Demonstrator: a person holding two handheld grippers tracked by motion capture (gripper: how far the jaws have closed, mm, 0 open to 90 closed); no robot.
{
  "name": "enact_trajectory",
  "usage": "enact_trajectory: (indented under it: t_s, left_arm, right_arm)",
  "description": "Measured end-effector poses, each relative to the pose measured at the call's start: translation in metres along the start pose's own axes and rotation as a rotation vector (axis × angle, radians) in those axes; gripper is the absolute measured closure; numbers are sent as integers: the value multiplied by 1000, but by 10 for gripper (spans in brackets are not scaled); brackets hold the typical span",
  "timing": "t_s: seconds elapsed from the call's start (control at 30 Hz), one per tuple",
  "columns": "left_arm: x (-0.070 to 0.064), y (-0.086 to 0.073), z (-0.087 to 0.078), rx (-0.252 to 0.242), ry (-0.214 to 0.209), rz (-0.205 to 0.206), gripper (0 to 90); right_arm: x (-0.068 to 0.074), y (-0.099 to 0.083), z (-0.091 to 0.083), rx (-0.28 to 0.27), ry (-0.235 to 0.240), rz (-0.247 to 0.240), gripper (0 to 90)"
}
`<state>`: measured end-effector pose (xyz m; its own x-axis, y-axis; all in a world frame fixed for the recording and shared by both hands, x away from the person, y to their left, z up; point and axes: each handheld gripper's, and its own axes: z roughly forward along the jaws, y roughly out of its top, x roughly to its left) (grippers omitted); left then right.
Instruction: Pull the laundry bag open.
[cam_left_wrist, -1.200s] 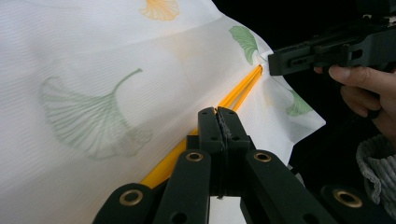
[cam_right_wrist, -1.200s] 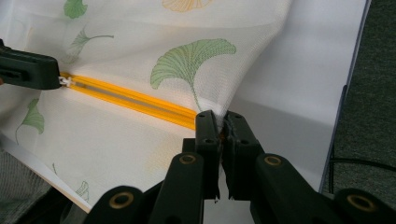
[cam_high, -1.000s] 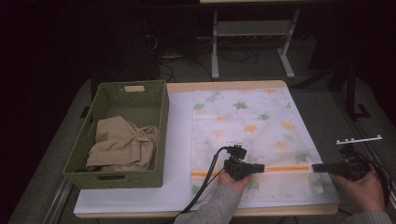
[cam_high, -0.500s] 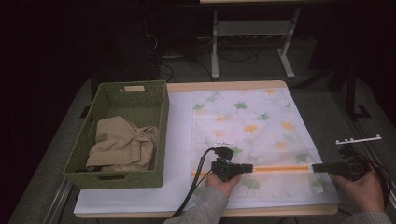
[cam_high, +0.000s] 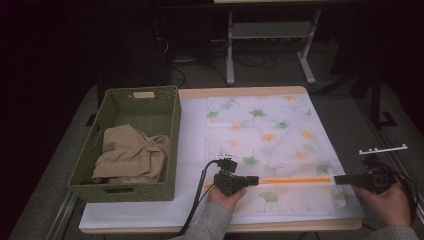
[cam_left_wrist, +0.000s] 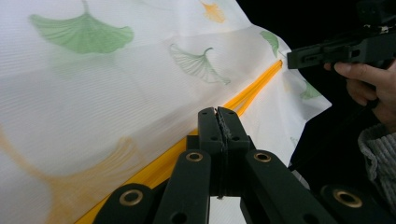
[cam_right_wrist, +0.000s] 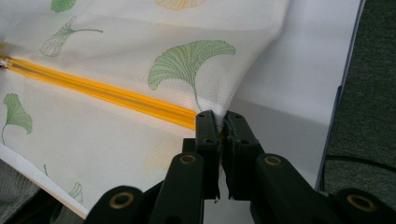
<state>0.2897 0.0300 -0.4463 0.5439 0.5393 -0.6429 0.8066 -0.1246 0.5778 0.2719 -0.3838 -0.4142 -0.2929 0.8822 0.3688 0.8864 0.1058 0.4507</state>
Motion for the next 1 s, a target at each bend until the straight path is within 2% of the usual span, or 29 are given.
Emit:
enact_trajectory:
  t_s: [0.13,0.47,1.0]
  left_arm:
    - [6,-4,-10,-12,14,-20,899]
    - [19,-13,-33,-32,45,-38,899]
    - [29,-20,-66,-65,100,-48,899]
  right_arm:
    - [1,1,1,4,-6,-1,848]
    - [1,3,4,20,-25,-9,848]
    - [2,5,5,37,-42,-25,848]
